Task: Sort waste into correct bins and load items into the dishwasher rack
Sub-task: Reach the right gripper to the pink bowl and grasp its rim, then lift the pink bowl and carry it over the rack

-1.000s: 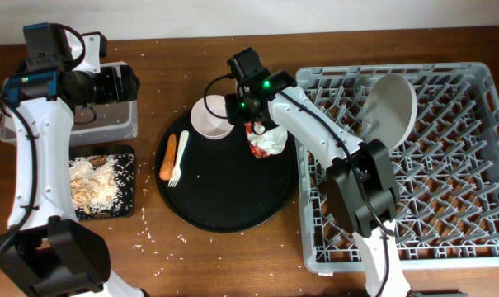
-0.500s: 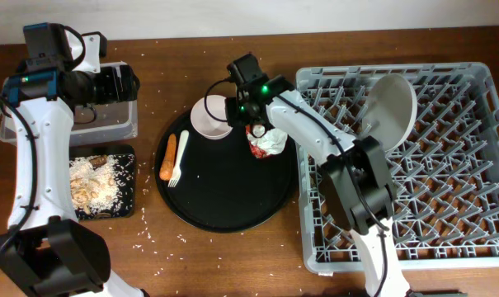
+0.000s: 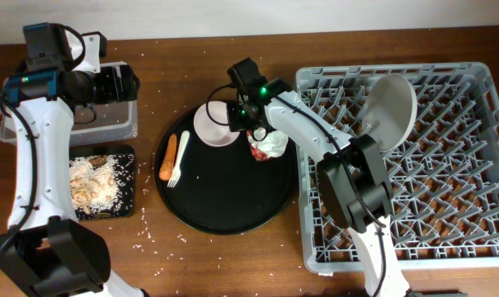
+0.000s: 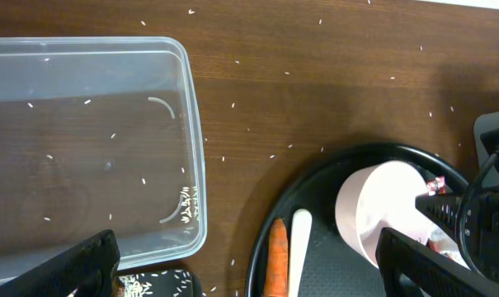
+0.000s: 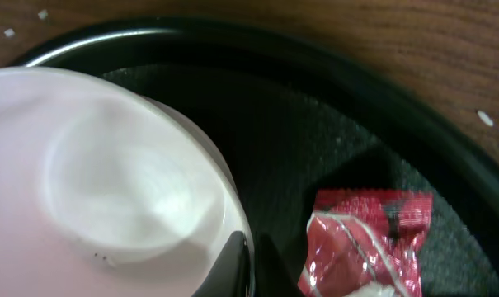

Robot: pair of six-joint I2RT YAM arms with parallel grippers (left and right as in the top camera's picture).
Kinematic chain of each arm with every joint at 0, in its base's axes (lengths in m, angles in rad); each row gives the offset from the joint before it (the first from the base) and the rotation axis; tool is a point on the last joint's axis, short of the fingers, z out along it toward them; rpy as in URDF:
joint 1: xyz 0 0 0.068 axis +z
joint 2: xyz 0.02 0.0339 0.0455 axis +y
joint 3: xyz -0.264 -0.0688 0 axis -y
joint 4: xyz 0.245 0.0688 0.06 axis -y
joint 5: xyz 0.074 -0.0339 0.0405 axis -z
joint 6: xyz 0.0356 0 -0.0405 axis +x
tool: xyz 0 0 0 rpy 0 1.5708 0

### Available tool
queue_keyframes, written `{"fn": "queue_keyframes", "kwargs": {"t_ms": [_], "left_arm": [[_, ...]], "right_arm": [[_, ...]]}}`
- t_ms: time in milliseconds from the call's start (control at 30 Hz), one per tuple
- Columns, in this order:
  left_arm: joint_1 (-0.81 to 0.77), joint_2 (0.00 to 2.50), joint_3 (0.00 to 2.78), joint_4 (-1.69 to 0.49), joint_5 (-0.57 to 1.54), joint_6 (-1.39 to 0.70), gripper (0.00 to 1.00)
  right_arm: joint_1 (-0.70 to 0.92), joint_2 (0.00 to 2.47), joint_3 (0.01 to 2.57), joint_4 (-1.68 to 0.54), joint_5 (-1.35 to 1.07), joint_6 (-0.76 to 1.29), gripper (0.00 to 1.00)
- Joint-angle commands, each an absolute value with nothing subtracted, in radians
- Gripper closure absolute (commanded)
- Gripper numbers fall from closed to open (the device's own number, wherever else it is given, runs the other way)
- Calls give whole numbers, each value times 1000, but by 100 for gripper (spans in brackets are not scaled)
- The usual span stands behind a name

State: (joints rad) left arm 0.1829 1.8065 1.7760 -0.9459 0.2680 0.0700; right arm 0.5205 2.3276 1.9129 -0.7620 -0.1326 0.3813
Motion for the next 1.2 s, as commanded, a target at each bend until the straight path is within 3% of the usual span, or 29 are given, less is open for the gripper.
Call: {"fn": "queue_keyframes", "kwargs": {"t_ms": [0, 200, 300, 367, 433, 633, 933, 1167], "left_arm": [[185, 1782, 1782, -947, 265, 64, 1], [185, 1782, 1782, -947, 265, 64, 1], [185, 1782, 1782, -947, 265, 64, 1], [185, 1782, 1782, -947, 265, 64, 1], [185, 1782, 1782, -947, 265, 64, 1], [185, 1782, 1782, -920, 265, 64, 1], [185, 1782, 1782, -812, 265, 64, 1], [185, 1782, 1782, -774, 265, 64, 1]], "right_arm": [[515, 2327, 1914, -813, -127, 321, 96], [470, 2197, 2056, -972, -110, 218, 96], [449, 2145, 2138, -1074, 10, 217, 96], [431, 2120, 2180, -1153, 142, 217, 96], [398, 2070, 2216, -1270, 424, 218, 96], [391, 2021, 2215, -1370, 1064, 197, 96], [353, 2117, 2215, -1345, 1078, -9, 96], [376, 2179, 2201, -1344, 1104, -25, 96]]}}
